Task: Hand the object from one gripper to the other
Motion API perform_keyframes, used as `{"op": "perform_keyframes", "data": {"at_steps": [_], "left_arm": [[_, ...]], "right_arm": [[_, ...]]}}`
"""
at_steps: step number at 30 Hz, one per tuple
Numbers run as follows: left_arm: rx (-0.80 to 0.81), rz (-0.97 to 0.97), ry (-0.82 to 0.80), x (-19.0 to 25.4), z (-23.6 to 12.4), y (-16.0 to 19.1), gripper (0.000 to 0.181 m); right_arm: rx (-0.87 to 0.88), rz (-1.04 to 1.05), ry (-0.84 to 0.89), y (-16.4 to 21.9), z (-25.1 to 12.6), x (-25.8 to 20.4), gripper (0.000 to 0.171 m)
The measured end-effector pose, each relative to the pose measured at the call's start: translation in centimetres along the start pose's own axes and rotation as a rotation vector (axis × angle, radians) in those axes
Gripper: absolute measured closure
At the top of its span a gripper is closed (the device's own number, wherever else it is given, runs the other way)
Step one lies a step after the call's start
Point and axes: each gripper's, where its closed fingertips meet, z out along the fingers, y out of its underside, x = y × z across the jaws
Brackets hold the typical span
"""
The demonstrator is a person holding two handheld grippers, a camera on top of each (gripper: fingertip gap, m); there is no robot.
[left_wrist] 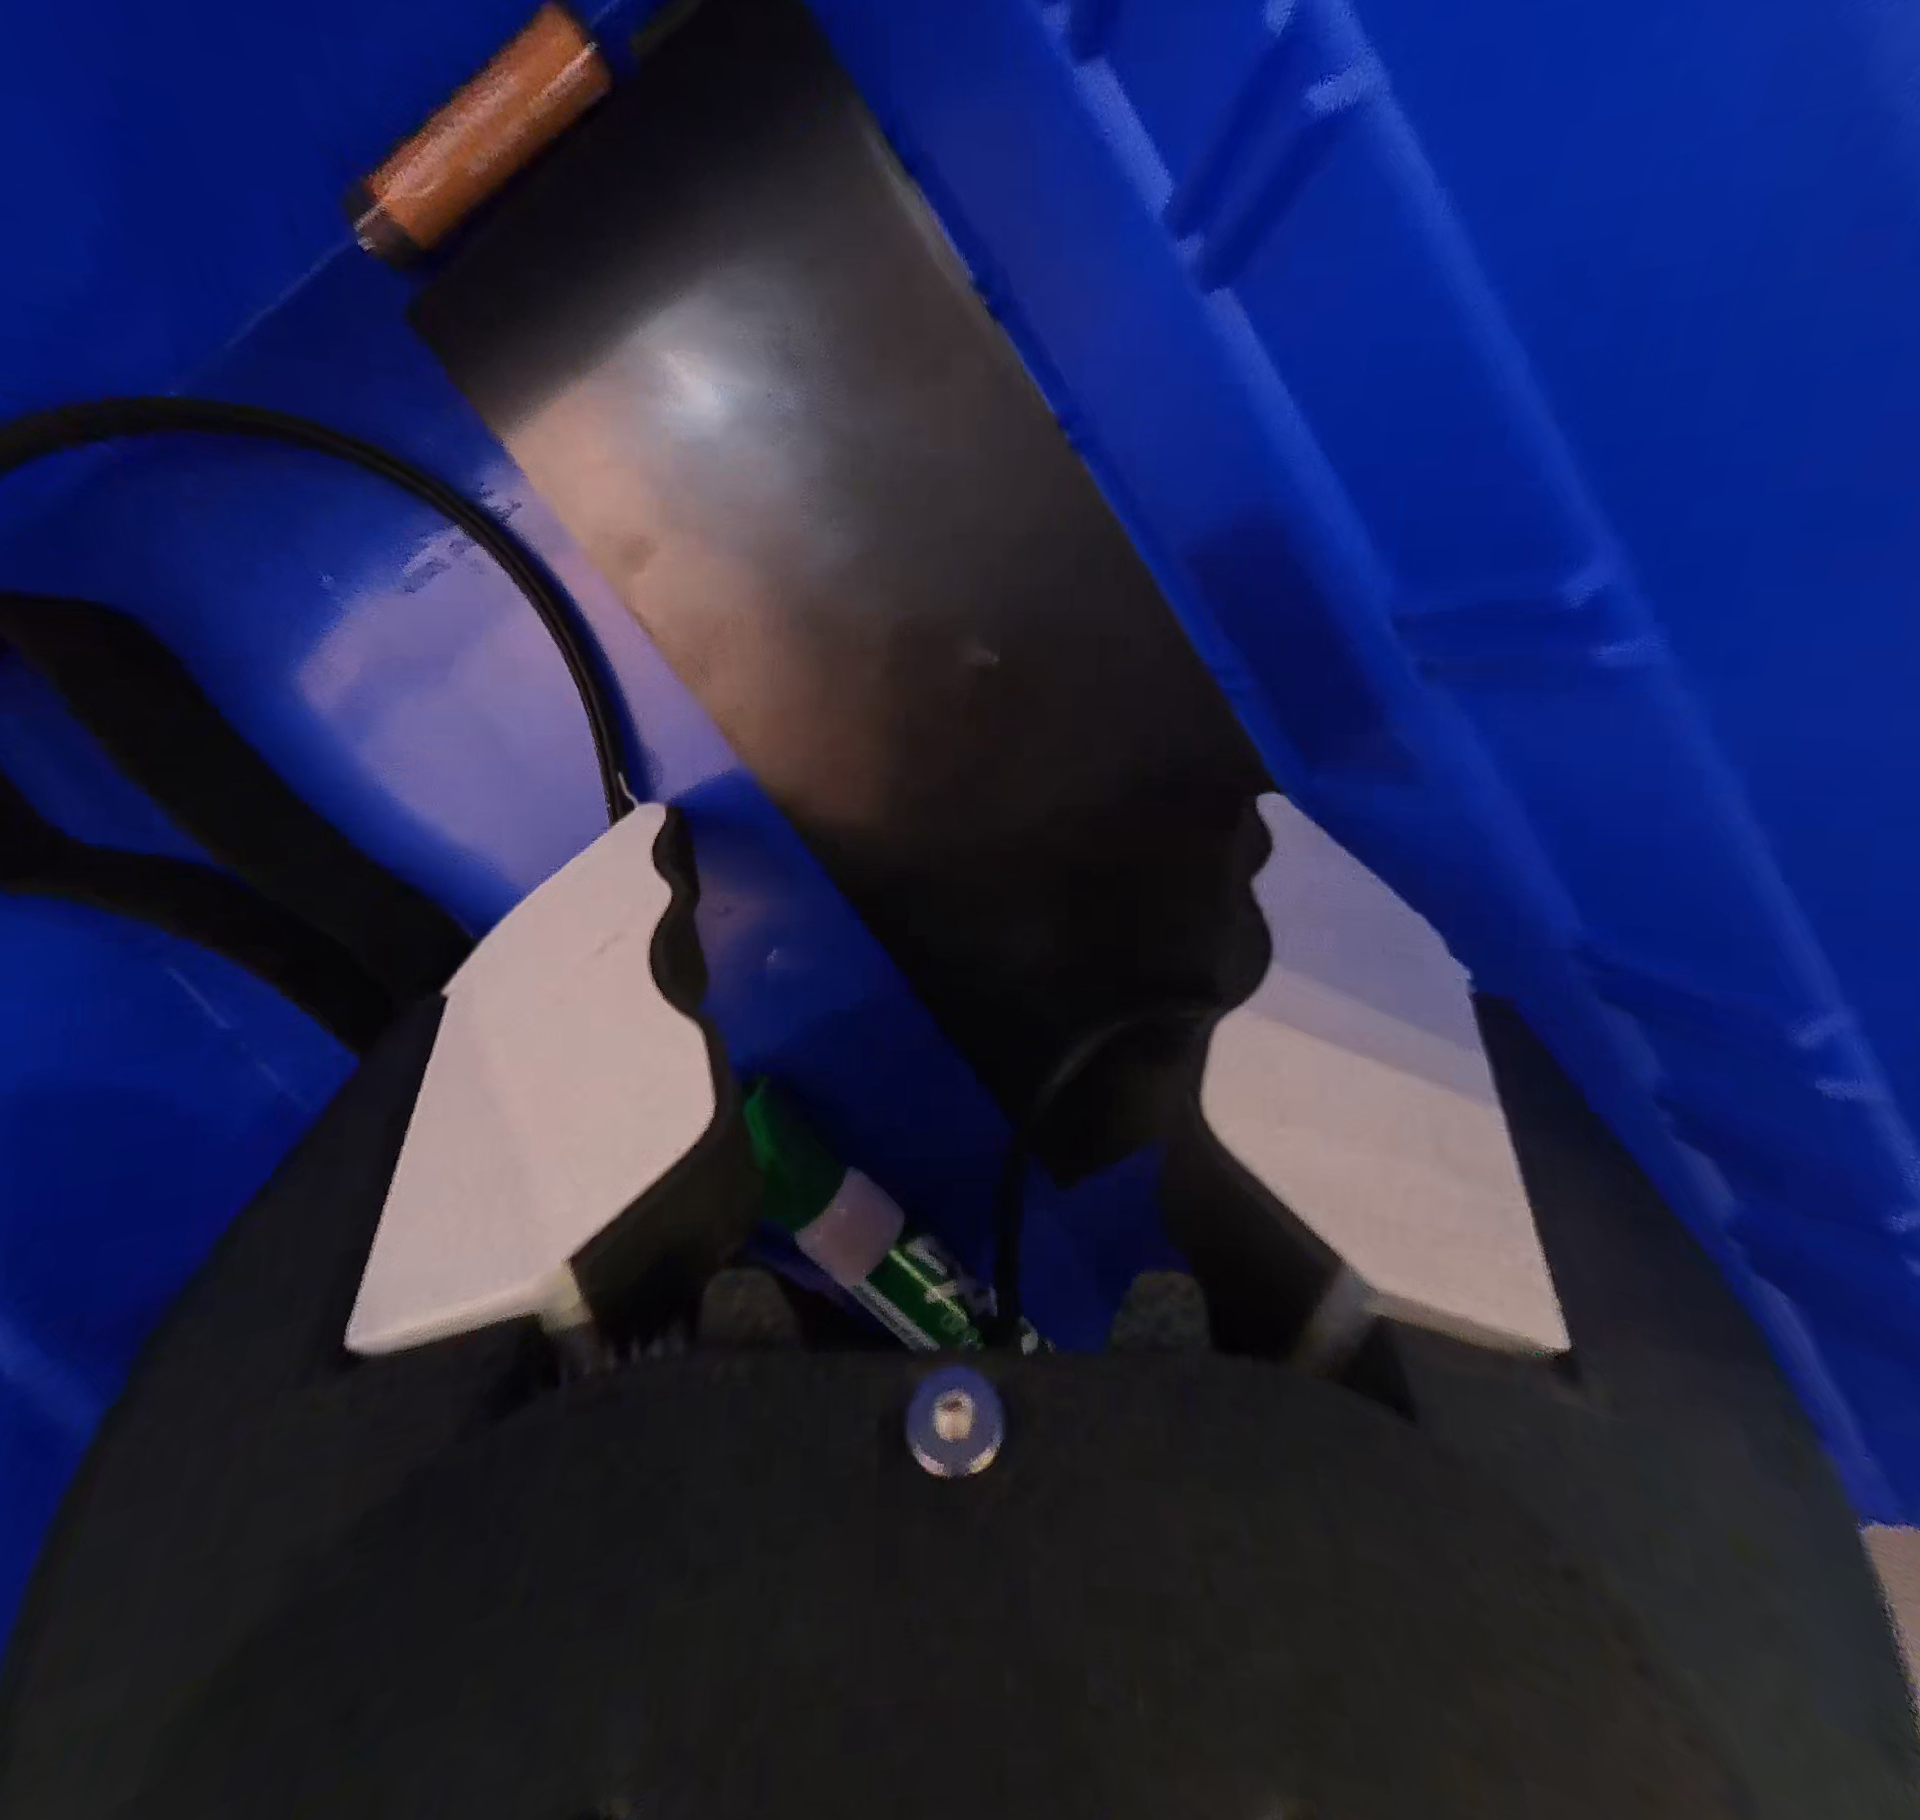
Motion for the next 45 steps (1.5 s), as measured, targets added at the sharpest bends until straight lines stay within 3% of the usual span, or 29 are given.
{"op": "perform_keyframes", "data": {"at_steps": [5,9,18,26,30,34,45], "left_arm": [[-0.010,-0.035,-0.139,-2.9,-1.0,0.4,0.110],[0.025,-0.060,0.049,0.5,-0.4,-0.1,0.095],[0.029,-0.052,-0.026,0.2,0.6,-0.8,0.070],[0.047,-0.090,-0.148,-2.2,-0.7,-0.3,0.113],[0.114,-0.149,0.090,1.1,-0.5,-0.8,0.102],[0.130,-0.168,0.187,2.1,-0.9,-1.1,0.093],[0.299,-0.317,0.488,2.8,-3.4,-3.1,0.104]], "right_arm": [[-0.014,-0.043,0.010,0.2,0.1,-0.3,0.122],[-0.019,-0.059,0.011,0.3,0.2,-0.5,0.122],[-0.023,-0.061,0.014,0.3,0.2,-0.5,0.122],[-0.046,-0.085,0.025,0.6,0.4,-0.6,0.122],[-0.050,-0.092,0.026,0.7,0.5,-0.6,0.122],[-0.044,-0.090,0.024,0.6,0.4,-0.6,0.122],[-0.019,-0.085,0.018,0.3,0.2,-0.7,0.122]]}}
